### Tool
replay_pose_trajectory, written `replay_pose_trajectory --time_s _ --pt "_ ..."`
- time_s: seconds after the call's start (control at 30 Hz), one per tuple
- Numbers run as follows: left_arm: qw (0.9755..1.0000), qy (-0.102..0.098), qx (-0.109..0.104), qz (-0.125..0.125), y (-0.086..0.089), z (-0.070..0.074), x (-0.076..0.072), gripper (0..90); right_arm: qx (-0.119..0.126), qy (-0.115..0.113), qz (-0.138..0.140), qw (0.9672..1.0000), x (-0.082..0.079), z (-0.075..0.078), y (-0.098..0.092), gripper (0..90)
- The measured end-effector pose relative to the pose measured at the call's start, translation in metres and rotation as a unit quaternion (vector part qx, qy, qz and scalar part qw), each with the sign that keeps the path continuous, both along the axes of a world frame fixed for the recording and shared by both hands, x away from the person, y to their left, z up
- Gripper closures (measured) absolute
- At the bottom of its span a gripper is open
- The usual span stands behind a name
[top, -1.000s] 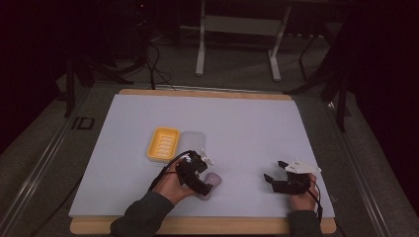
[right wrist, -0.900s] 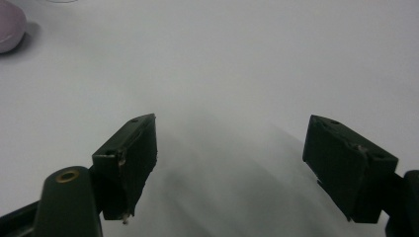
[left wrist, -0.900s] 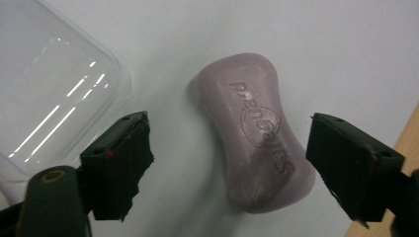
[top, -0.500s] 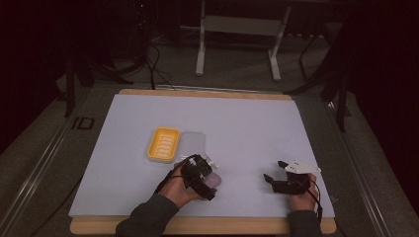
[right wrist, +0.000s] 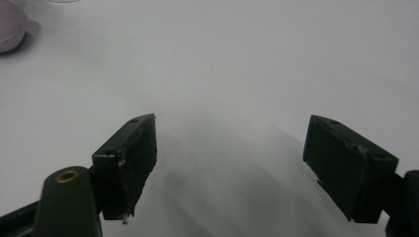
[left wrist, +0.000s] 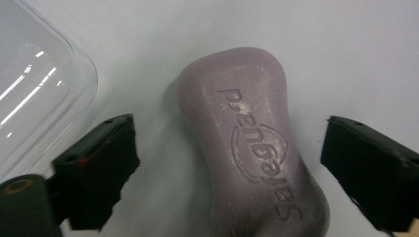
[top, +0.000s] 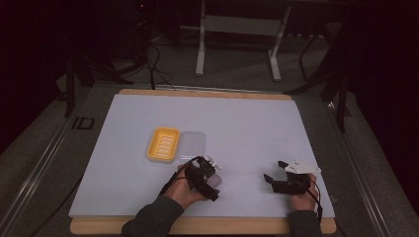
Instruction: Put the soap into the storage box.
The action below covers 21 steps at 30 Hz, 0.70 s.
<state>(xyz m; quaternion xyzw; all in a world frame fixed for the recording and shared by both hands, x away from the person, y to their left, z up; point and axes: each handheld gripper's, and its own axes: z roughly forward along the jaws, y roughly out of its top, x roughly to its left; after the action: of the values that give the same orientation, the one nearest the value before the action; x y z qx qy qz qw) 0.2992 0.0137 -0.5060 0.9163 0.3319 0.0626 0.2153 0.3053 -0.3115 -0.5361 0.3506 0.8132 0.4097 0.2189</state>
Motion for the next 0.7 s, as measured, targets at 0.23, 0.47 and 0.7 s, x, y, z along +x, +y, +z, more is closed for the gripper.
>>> replay_pose_trajectory --time_s 0.23,0.47,0.7 --pt "0.9999 0.009 0.004 -0.012 0.0018 -0.0029 0.0005 22.3 0.000 0.000 0.000 1.0000 -0.0001 0.0000 0.0000 20.5" --pt "0.9996 0.017 0.006 -0.021 0.0057 -0.0020 0.0038 34.4 -0.001 0.000 0.001 1.0000 0.0000 -0.0001 0.0001 20.5" --pt "0.9980 0.022 0.032 -0.050 0.0016 0.0005 0.0094 43.7 -0.002 0.001 0.001 1.0000 0.0001 -0.0002 0.0005 20.4"
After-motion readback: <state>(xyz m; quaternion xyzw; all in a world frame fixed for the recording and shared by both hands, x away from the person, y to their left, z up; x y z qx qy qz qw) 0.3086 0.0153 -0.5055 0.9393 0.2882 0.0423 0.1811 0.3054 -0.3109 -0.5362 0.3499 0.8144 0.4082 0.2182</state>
